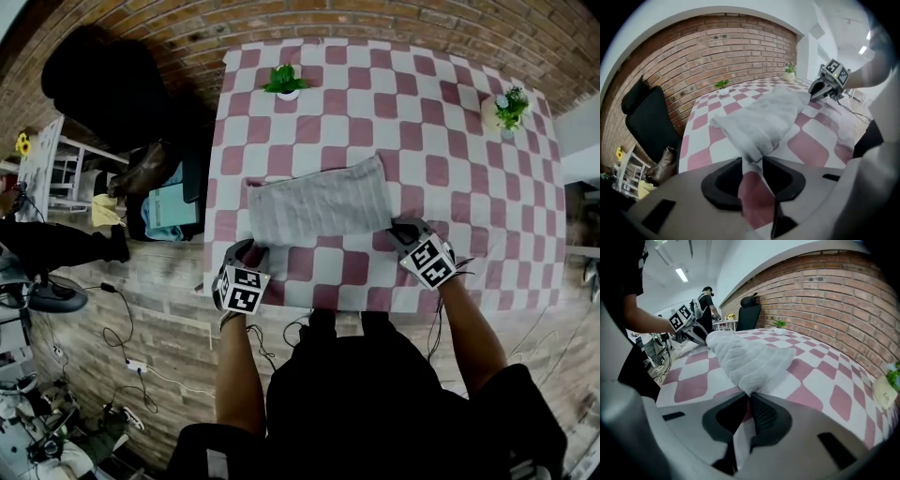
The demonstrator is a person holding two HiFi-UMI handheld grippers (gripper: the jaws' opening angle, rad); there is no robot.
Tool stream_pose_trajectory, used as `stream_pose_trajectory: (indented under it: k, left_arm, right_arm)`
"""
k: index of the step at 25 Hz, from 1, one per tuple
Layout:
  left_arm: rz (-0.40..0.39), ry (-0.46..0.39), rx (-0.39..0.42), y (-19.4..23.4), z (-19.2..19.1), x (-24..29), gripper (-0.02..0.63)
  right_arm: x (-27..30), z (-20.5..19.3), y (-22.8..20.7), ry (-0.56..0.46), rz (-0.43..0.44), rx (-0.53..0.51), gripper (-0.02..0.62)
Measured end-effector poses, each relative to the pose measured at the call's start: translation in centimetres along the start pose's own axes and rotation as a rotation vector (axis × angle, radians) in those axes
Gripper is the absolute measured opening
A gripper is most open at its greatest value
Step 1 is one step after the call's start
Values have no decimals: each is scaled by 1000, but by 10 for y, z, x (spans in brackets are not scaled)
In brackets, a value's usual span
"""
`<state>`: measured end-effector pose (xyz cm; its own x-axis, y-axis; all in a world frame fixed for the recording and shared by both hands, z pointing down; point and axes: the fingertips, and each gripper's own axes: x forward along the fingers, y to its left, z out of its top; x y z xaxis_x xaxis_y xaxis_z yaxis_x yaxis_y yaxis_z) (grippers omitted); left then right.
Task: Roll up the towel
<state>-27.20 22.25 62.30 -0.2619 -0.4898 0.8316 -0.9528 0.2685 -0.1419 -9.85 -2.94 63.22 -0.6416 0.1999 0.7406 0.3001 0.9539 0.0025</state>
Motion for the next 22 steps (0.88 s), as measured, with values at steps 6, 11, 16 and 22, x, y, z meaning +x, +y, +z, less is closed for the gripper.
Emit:
stream_pose_trajectory:
  k: [6, 11, 16, 22]
  left_arm:
    - [73, 26, 79, 22, 18, 15, 86]
    - [118, 31, 195, 55, 42, 35, 91]
    - [105, 25, 266, 86, 80, 59, 94]
    - [131, 26, 288, 107, 112, 81, 138]
  right_arm:
    - [-8, -2, 18, 11, 13, 10, 15]
    - [-14, 3, 56, 25, 37, -21, 15]
    - [0, 23, 116, -5, 136, -80, 14]
    - [23, 69, 187, -72, 262, -161, 17]
